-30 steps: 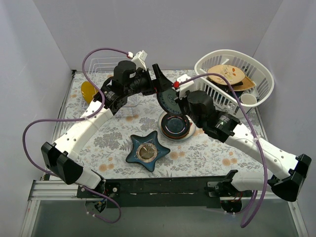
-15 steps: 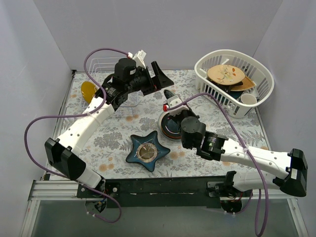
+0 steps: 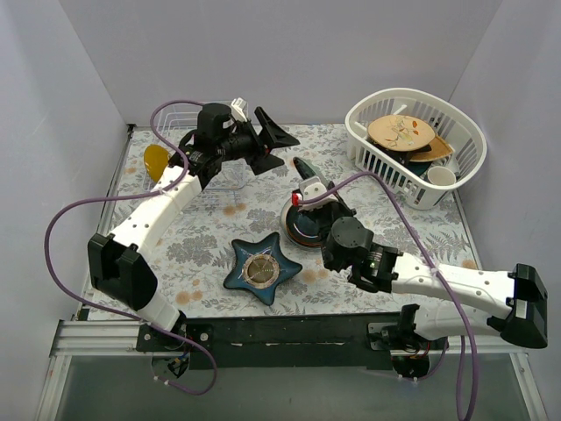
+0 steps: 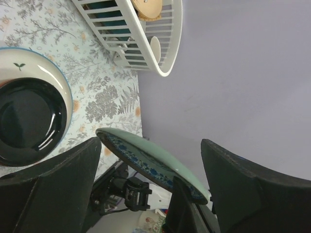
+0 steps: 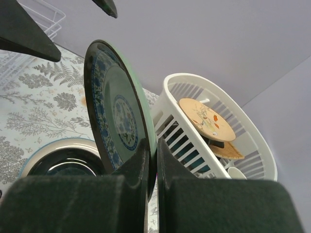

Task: Load the plates into the dish rack
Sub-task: Insert the plate into the dish rack.

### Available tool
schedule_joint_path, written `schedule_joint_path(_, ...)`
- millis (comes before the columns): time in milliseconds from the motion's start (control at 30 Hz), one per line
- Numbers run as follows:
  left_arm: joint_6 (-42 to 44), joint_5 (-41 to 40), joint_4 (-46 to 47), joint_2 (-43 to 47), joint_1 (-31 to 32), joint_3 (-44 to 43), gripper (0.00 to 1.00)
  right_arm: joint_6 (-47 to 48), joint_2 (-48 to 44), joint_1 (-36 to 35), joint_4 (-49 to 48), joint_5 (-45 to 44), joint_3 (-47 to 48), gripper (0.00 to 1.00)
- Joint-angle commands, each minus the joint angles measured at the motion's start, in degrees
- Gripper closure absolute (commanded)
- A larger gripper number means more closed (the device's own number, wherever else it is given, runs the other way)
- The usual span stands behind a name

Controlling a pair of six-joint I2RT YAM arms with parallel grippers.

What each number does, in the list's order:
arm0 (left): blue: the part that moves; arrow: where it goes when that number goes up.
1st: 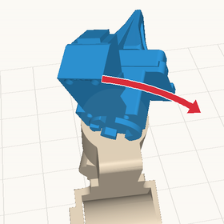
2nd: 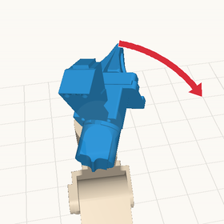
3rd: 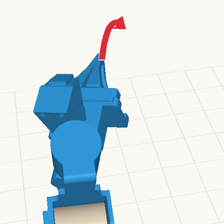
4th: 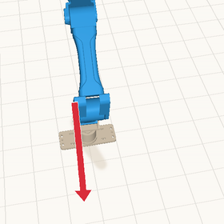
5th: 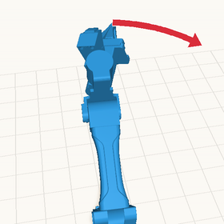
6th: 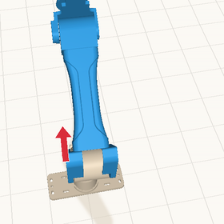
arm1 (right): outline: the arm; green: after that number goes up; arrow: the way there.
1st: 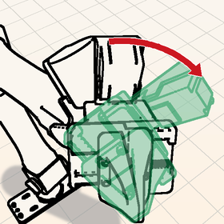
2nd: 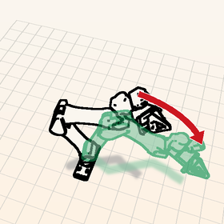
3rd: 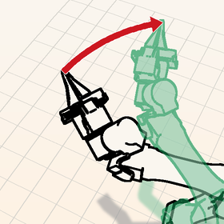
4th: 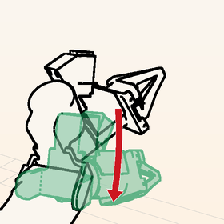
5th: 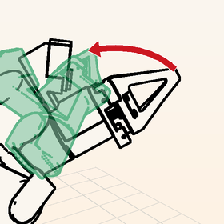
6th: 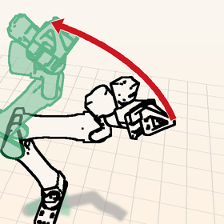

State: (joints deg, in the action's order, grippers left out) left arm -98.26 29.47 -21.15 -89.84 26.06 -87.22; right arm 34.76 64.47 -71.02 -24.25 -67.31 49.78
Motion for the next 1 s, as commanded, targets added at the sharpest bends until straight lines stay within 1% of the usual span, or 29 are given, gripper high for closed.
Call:
schedule_joint_path(0,-5.80,6.55,4.44,0.37,-0.22,0.56,0.18,1.18,0.30,-1.57,-6.59,2.70,0.49,0.99)
schedule_joint_path(167,-9.84,9.37,7.35,0.72,-0.66,2.49,0.18,7.41,3.91,-2.10,-13.70,3.94,0.41,0.99)
schedule_joint_path(300,-11.07,10.87,8.40,1.42,-1.01,3.72,0.19,13.12,6.11,-2.45,-19.41,4.03,-0.12,0.99)
schedule_joint_path(400,-11.95,11.83,9.28,2.13,-1.45,4.86,0.19,14.54,6.63,-2.63,-20.13,5.08,-0.47,0.99)
schedule_joint_path(500,-12.92,13.15,10.07,2.57,-1.63,5.57,0.20,18.57,8.21,-2.72,-24.25,4.65,-1.26,0.99)
schedule_joint_path(533,-13.01,13.24,9.99,2.83,-1.63,5.66,0.20,22.24,9.09,-2.72,-28.27,4.47,-1.52,0.99)
schedule_joint_path(633,-12.75,13.50,9.64,3.88,-1.98,6.01,0.20,27.36,10.15,-2.98,-34.18,3.41,-2.23,0.99)
schedule_joint_path(800,-12.48,14.38,8.58,6.08,-3.83,7.67,0.21,29.04,10.06,-3.15,-35.07,3.24,-2.76,0.99)
schedule_joint_path(967,-13.01,15.00,9.10,8.01,-4.35,9.35,0.20,37.30,12.61,-3.07,-44.90,3.24,-3.55,0.99)
